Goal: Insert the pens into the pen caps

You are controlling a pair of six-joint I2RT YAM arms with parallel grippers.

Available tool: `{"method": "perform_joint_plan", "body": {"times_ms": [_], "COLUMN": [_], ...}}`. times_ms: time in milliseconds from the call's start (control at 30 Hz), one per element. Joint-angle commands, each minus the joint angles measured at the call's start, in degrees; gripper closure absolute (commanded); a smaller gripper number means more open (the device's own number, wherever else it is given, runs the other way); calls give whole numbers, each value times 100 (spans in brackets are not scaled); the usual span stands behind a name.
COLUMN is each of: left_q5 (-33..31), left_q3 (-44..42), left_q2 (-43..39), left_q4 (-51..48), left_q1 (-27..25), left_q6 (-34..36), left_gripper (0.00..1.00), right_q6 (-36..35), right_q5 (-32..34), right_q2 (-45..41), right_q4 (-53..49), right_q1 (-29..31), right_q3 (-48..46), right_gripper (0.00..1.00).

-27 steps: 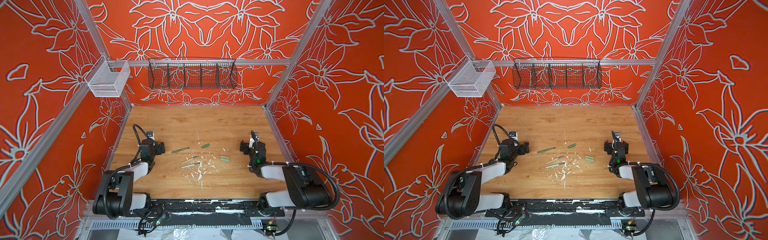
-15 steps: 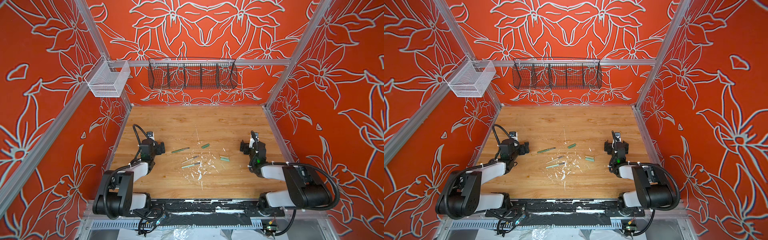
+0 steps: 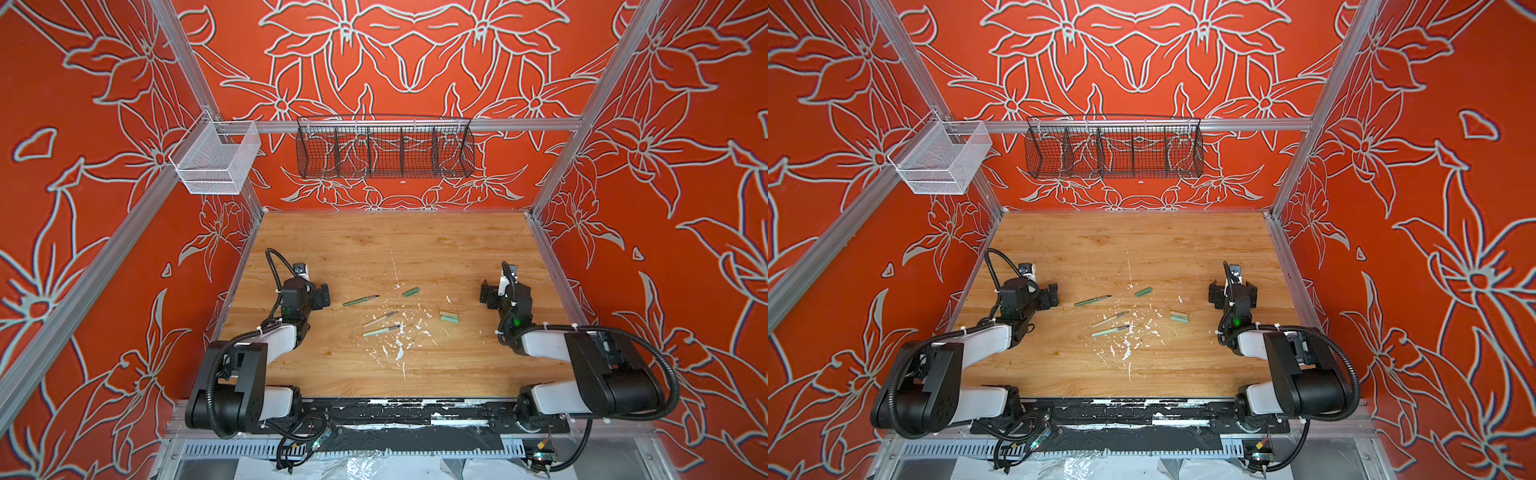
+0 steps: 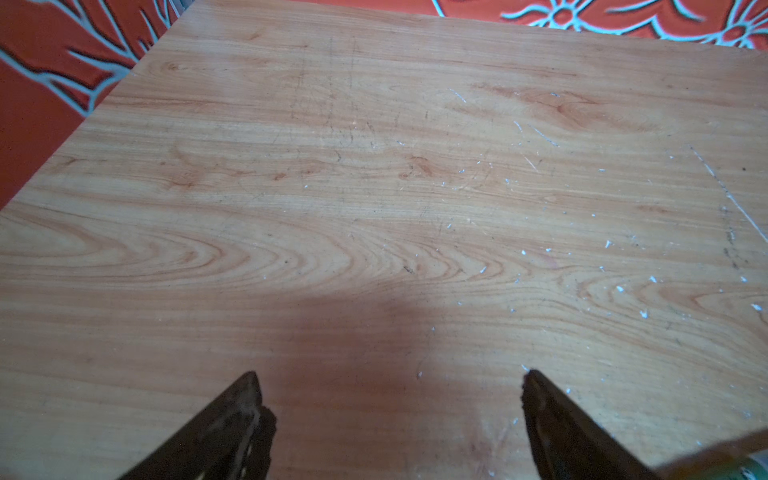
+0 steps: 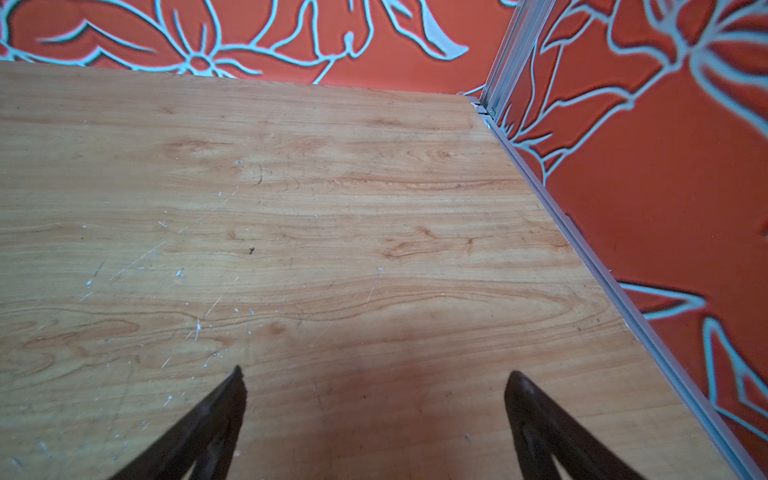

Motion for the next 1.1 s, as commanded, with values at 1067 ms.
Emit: {"method": "perform_joint_plan", "body": {"times_ms": [1067], "left_q5": [948], "left_q3": [2106], "left_q2": [-1975], "left_q4": [-4730], "left_q1": [-1205], "left_q6": [-1748], "left_gripper": [3], "right_q6": [1874], "right_q5": [-1832], "right_q2": [140], "right_q4": [-7343], "right_q1": [1576], "right_q3": [4640], "right_gripper": [21]}}
